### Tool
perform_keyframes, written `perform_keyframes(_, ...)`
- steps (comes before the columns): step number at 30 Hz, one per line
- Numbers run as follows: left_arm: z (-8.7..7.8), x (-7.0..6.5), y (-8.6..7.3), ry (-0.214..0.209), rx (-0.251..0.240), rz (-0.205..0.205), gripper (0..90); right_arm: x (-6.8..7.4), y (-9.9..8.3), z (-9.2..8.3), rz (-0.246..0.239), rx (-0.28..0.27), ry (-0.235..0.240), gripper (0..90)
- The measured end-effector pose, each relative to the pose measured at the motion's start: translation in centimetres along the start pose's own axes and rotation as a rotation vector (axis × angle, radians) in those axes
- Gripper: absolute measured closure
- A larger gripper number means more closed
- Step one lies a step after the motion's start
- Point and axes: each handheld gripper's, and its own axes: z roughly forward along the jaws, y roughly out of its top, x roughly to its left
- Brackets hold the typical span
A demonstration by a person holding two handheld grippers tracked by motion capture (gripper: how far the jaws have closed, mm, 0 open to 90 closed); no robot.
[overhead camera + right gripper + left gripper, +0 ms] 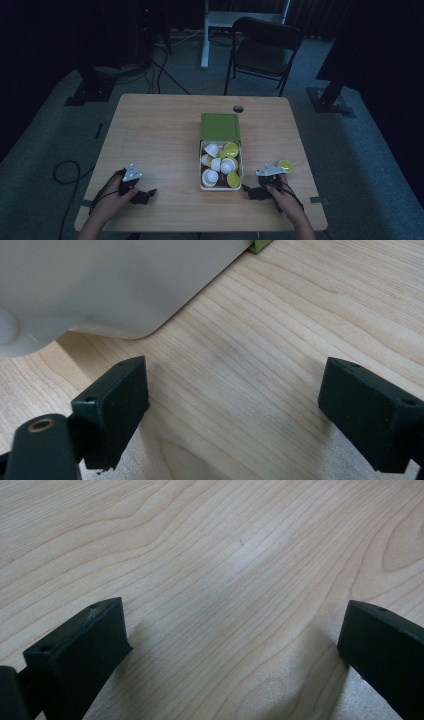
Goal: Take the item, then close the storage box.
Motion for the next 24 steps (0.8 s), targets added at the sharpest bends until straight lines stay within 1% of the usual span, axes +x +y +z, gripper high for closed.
perform_keyframes(6, 0.0, -0.2, 0.1, 0.016, 0.001, -0.015, 0.0, 0.1, 0.0, 0.0, -0.013, -0.001, 0.01, 12.1)
perform_keyframes(9, 0.1, -0.4, 0.2, 0.028, 0.0, -0.031, 0.0, 0.1, 0.0, 0.0, -0.014, 0.0, 0.014, 12.0)
perform_keyframes(13, 0.2, -0.4, 0.2, 0.024, -0.001, -0.027, 0.0, 0.1, -0.1, -0.1, -0.006, -0.002, 0.015, 11.5)
perform_keyframes(15, 0.2, -0.5, 0.2, 0.01, 0.0, -0.007, 0.0, 0.0, -0.1, -0.2, 0.002, -0.003, 0.015, 11.5)
perform_keyframes(16, 0.2, -0.7, 0.3, 0.001, 0.0, -0.002, 0.0, 0.0, -0.1, -0.2, 0.019, -0.004, 0.015, 11.5)
perform_keyframes(17, 0.2, -0.8, 0.3, -0.001, 0.001, 0.0, 0.0, 0.0, -0.1, -0.3, 0.031, -0.003, 0.027, 11.5)
perform_keyframes(21, 0.2, -1.2, 0.6, -0.019, 0.003, 0.017, 0.0, 0.0, -0.1, -0.8, 0.022, -0.006, 0.023, 11.5)
perform_keyframes(23, 0.1, -1.5, 0.9, -0.022, -0.004, 0.031, 0.0, 0.0, 0.0, -1.2, 0.028, -0.017, 0.027, 11.5)
perform_keyframes(24, 0.1, -1.6, 1.0, -0.026, -0.009, 0.032, 0.0, 0.0, 0.1, -1.4, 0.034, -0.024, 0.028, 11.5)
